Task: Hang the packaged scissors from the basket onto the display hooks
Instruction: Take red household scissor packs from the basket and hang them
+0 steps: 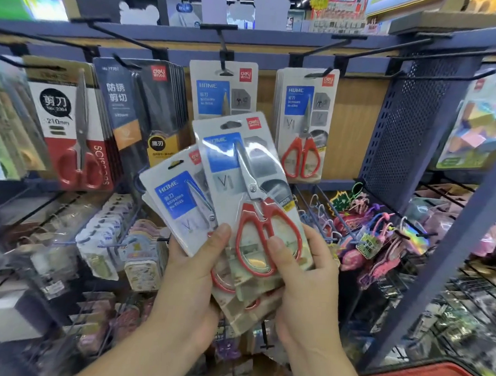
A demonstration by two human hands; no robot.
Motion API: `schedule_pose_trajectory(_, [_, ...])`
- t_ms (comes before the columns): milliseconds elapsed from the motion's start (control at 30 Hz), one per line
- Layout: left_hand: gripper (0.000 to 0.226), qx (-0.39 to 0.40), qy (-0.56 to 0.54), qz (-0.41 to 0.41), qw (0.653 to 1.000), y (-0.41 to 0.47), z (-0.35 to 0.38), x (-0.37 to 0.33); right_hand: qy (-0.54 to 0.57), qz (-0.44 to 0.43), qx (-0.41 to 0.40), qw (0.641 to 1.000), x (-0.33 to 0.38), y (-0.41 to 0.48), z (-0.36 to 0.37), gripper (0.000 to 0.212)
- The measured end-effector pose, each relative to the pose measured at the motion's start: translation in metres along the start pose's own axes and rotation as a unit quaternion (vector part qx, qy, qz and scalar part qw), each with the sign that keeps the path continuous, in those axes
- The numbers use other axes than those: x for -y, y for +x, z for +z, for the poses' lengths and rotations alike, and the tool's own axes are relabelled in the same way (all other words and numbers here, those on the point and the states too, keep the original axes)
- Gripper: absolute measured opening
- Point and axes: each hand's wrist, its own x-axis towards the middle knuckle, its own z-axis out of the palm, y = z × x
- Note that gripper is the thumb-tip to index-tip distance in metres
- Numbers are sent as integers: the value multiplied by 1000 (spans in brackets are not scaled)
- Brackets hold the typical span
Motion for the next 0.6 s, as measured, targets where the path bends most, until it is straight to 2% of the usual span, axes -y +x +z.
schedule_pose_trajectory(300, [57,-56,35,40,997,-4,-21,-15,105,90,-1,990,-5,-3,12,45])
schedule_pose_trajectory(400, [55,-79,65,57,993,-4,-26,-21,101,111,7,989,-9,-6,17,39])
schedule_pose_trajectory(500, [43,-105,66,61,990,-3,-36,-27,85,120,25,989,-13,-5,19,31])
schedule_pose_trajectory(600, [39,-111,54,60,991,-3,-45,-38,85,94,38,991,-8,2,19,41])
